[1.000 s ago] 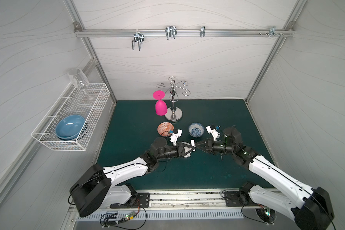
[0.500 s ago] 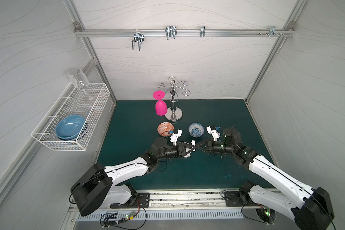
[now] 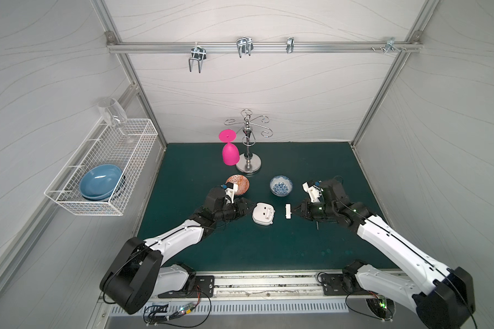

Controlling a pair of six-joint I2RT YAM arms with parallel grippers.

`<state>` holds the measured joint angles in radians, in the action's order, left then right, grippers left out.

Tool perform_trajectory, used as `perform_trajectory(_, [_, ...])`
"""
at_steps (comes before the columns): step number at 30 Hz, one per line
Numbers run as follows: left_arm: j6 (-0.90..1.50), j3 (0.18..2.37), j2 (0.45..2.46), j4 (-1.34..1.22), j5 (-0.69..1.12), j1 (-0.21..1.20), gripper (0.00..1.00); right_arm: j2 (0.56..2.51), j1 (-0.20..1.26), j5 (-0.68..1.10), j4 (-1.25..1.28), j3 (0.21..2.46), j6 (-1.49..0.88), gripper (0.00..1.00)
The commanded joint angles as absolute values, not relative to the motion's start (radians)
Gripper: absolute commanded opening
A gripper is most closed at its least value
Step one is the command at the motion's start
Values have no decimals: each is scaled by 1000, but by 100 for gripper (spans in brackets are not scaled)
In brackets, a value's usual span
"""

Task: Remove the battery from the alarm
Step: Install the cover on the alarm.

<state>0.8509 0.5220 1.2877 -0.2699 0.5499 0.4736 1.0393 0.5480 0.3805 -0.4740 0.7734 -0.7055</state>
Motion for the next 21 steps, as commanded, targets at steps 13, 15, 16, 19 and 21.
perform_trajectory(13, [561,782,1607,-61,485,466,52,1136,525,373,-431,728,-696,0])
perform_trajectory(15, [561,789,1635,-65,494,467,52,1155,525,372,-423,729,-693,0])
perform_trajectory(16, [563,790,1645,-71,501,467,52,1164,525,373,-419,731,-693,0])
perform_trajectory(19, [582,788,1673,-109,539,481,48,1195,528,380,-398,735,-698,0])
perform_trajectory(21, [598,788,1686,-134,555,498,45,1219,536,377,-387,741,-705,0])
